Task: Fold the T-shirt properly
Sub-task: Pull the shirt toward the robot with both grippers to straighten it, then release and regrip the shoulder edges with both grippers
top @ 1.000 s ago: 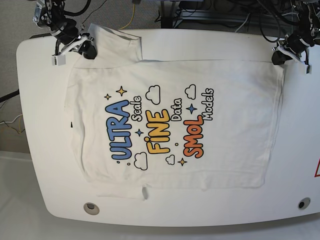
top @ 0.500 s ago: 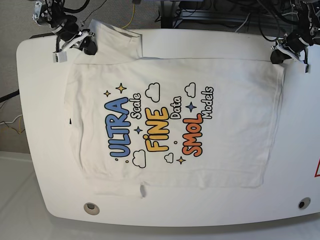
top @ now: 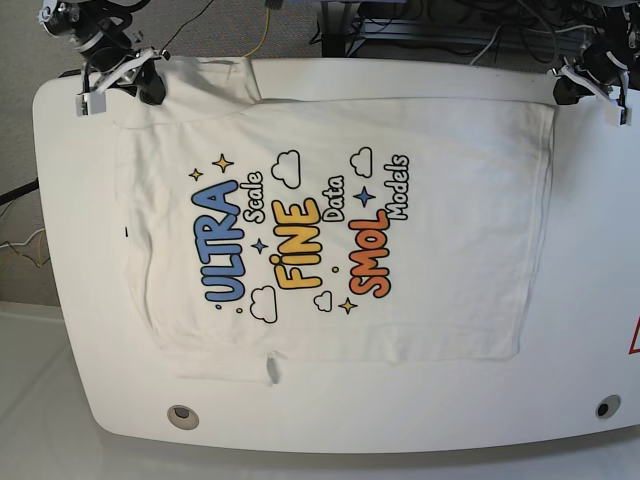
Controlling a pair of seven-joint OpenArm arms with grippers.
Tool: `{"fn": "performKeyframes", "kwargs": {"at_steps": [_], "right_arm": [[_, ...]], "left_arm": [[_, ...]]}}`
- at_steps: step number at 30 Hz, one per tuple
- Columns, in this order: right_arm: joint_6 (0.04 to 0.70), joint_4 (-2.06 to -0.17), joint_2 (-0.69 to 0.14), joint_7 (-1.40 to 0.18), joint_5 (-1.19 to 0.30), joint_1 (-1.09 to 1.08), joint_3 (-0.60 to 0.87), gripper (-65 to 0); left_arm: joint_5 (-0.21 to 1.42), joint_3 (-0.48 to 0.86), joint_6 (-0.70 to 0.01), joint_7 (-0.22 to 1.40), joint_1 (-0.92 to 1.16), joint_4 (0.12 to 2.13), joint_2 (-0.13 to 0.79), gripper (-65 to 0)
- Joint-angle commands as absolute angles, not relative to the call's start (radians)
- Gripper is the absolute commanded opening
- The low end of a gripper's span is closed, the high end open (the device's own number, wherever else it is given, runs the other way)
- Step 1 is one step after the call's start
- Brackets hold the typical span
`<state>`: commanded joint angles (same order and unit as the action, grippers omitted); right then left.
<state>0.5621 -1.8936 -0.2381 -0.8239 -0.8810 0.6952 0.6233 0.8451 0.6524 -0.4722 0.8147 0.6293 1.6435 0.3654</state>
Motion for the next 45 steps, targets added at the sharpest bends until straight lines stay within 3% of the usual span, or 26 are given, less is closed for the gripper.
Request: {"fn": "performKeyframes", "kwargs": {"at_steps": [16,28,30,34,40,45], "right_arm": [[0.568,-1.923,-0.238,-0.844,-0.943,0.752,0.662,-65.0],[0.563,-1.912,-0.237,-0.833,-0.904,0.724,0.643,-65.0],[0.563,-1.921,-0.232,-0.835,-0.902,0.723,0.654,-65.0],[0.565,-1.921,-0.232,-0.837,-0.902,0.721,0.653,-65.0],[0.569,-1.927,-0.232,-0.837,-0.902,0.718,0.654,-65.0],[0.571,-1.930,-0.234,-0.835,-0.911,0.720,0.654,-65.0]], "left_arm": [[0.862,0.714,-0.481,0.850,0.654,1.669,0.367,-65.0],[0.864,0.722,-0.497,0.884,0.653,1.636,0.369,-64.1],[0.877,0.708,-0.495,0.930,0.640,1.638,0.371,-43.0],[0.880,0.700,-0.507,0.930,0.636,1.632,0.372,-29.1],[0.878,0.685,-0.520,0.924,0.636,1.630,0.373,-19.8],[0.868,0.641,-0.519,0.915,0.633,1.638,0.379,-22.4]]}}
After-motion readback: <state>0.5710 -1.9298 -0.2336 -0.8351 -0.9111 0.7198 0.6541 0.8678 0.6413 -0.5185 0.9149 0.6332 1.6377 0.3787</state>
